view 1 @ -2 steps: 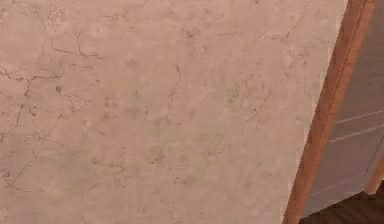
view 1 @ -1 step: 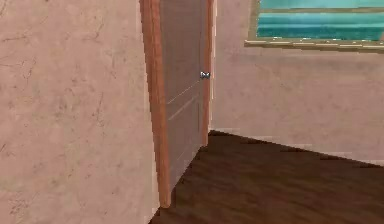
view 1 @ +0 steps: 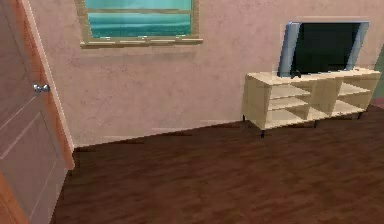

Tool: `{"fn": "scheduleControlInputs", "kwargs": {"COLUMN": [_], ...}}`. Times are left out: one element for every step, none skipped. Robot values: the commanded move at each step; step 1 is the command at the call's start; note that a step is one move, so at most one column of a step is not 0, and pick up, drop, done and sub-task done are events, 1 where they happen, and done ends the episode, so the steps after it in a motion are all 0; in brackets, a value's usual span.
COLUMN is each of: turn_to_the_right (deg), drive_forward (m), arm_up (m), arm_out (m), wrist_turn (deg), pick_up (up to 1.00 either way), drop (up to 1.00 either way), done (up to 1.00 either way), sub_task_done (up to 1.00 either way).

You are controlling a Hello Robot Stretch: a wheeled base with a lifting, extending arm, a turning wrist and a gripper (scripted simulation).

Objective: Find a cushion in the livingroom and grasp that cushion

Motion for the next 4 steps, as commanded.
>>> {"fn": "scheduleControlInputs", "kwargs": {"turn_to_the_right": [3.0, 0.0, 45.0, 0.0], "drive_forward": [0.00, 0.20, 0.00, 1.00], "arm_up": [0.00, 0.00, 0.00, 0.00], "arm_out": [0.00, 0.00, 0.00, 0.00], "wrist_turn": [0.0, 0.0, 0.0, 0.0], "pick_up": [0.00, 0.00, 0.00, 0.00], "drop": [0.00, 0.00, 0.00, 0.00], "done": [0.00, 0.00, 0.00, 0.00], "sub_task_done": [0.00, 0.00, 0.00, 0.00]}}
